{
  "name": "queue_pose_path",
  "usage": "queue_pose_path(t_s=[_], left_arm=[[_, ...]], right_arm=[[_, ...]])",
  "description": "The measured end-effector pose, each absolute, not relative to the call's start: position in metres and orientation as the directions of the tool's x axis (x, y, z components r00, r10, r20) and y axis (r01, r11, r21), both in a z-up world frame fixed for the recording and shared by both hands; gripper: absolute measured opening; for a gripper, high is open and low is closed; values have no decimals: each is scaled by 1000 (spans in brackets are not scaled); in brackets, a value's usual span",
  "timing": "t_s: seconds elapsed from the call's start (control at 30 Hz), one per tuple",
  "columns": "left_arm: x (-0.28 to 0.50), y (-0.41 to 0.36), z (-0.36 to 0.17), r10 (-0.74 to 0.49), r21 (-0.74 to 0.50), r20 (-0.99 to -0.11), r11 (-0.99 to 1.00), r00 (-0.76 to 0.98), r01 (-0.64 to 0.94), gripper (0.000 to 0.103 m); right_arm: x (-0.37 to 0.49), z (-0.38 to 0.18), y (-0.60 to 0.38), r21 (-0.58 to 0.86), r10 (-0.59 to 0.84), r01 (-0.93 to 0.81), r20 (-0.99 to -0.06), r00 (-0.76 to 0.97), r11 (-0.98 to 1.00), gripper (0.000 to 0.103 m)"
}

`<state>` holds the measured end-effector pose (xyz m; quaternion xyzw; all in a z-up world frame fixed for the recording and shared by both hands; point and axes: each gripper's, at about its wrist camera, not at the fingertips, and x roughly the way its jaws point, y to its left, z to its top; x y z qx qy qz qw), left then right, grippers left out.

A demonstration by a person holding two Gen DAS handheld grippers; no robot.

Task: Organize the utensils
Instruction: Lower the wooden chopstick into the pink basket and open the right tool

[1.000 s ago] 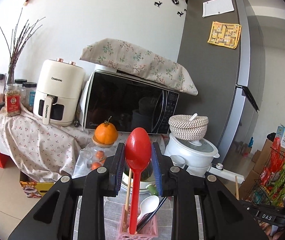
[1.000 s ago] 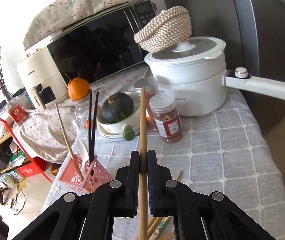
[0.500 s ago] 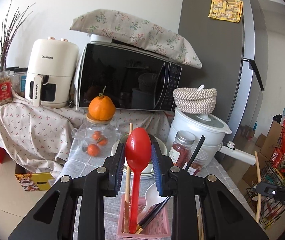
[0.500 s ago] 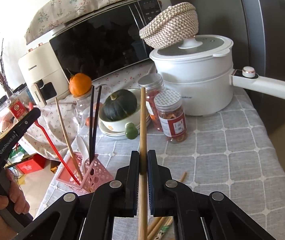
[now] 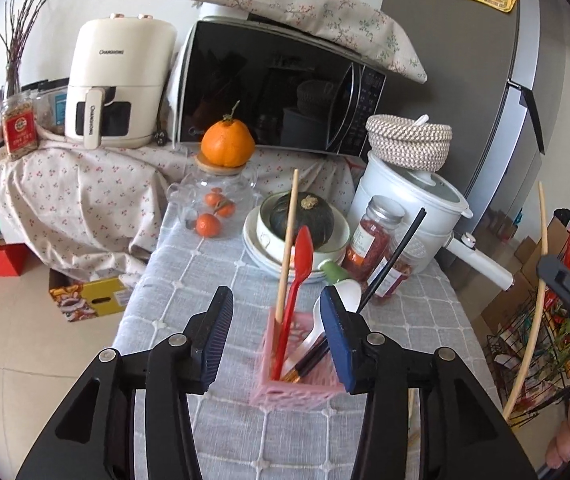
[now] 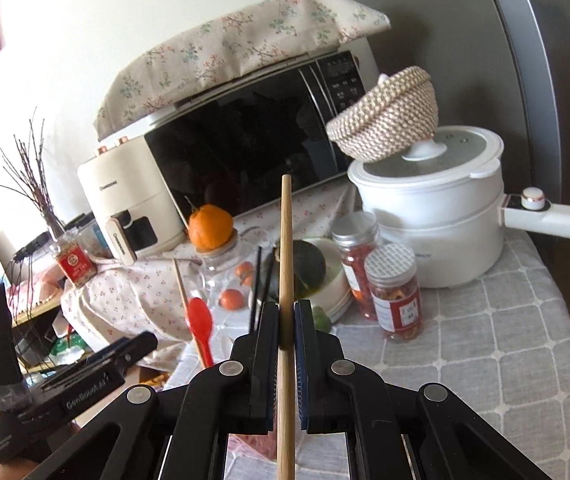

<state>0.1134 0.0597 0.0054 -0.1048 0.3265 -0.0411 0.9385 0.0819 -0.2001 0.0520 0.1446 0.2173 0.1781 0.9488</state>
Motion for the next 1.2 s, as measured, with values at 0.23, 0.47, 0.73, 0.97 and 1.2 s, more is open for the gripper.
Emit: queue_pose_path(t_s=[0.23, 0.47, 0.73, 0.97, 1.2], left_arm=[[88, 73, -3, -111, -173, -731, 985, 673, -26, 60], [92, 65, -25, -110, -105, -782, 994, 613, 43, 64], [102, 69, -37, -111, -99, -806, 994, 581, 52, 66], [110, 73, -46, -98, -98, -821, 995, 563, 31, 66], [111, 74, -47, -95, -95, -817, 995, 568, 29, 66]], right_arm=[[85, 73, -173, 315, 484, -406, -231, 844, 858, 6], [107, 65, -143, 261, 533, -486, -158, 831, 834, 6], [136, 46, -116, 226, 558, -528, -97, 824, 819, 6], [150, 26, -104, 207, 520, -499, -62, 852, 842, 6], [145, 7, -92, 147, 456, -448, -28, 889, 882, 6]])
